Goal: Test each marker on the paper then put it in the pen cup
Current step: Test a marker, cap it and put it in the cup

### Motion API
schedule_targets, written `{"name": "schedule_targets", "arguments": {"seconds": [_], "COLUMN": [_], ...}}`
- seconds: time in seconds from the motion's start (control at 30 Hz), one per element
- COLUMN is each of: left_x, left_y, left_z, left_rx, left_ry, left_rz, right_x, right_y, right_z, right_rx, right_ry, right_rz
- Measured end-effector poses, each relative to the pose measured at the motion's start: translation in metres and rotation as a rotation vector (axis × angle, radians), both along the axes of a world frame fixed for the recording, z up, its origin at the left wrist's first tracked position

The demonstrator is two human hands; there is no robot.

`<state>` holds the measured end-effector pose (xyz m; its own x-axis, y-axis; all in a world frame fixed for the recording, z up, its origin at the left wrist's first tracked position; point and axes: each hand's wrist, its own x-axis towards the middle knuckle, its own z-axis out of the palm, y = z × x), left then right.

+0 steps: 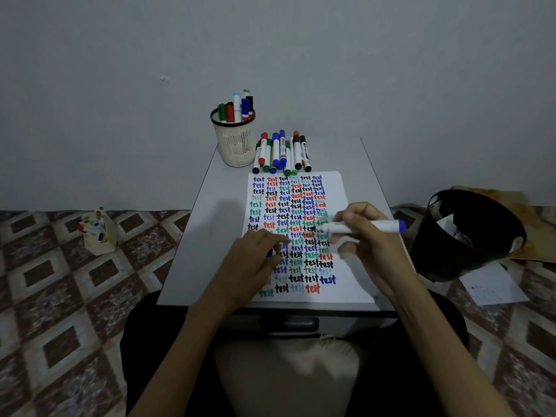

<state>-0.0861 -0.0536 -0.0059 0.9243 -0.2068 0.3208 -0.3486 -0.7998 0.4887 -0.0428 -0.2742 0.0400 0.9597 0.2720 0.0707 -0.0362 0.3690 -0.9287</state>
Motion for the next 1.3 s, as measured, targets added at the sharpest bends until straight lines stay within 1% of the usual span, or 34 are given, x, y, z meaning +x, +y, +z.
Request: {"name": "schedule_targets", "arguments": {"seconds": [0.07, 0.13, 0.23, 0.4, 0.53, 0.6, 1.0, 1.1, 1.2, 1.3], "left_x": [-0.001, -0.005, -0.008, -0.011, -0.014, -0.015, -0.019, -0.020, -0.020, -0.020], "left_y": [0.004, 0.005, 0.012, 0.024, 0.021, 0.020, 0.014, 0.014, 0.014, 0.016], "left_z": [-0.011, -0.016, -0.018, -0.023, -0.026, -0.026, -0.019, -0.018, -0.019, -0.019], "left_rx": [0.100, 0.125, 0.106, 0.065, 0.054, 0.045, 0.013, 0.022, 0.026, 0.032], "left_ry": [-0.004, -0.026, -0.061, -0.021, -0.015, -0.017, -0.036, -0.022, -0.013, -0.006], "left_rz": [-0.009, 0.019, 0.076, 0.138, 0.151, 0.163, 0.190, 0.197, 0.201, 0.209], "right_x": [-0.007, -0.012, -0.017, -0.029, -0.033, -0.033, -0.034, -0.035, -0.034, -0.034], "right_y": [-0.002, -0.001, -0.001, 0.004, 0.008, 0.009, 0.013, 0.013, 0.012, 0.013], "right_z": [-0.012, -0.019, -0.027, -0.032, -0.038, -0.040, -0.045, -0.046, -0.044, -0.044], "right_rx": [-0.004, -0.048, -0.135, -0.332, -0.427, -0.469, -0.554, -0.544, -0.508, -0.527], "right_ry": [0.051, 0.059, 0.035, -0.043, -0.130, -0.155, -0.180, -0.177, -0.184, -0.202], "right_rz": [0.052, 0.044, -0.034, -0.143, -0.233, -0.239, -0.166, -0.144, -0.169, -0.159]}}
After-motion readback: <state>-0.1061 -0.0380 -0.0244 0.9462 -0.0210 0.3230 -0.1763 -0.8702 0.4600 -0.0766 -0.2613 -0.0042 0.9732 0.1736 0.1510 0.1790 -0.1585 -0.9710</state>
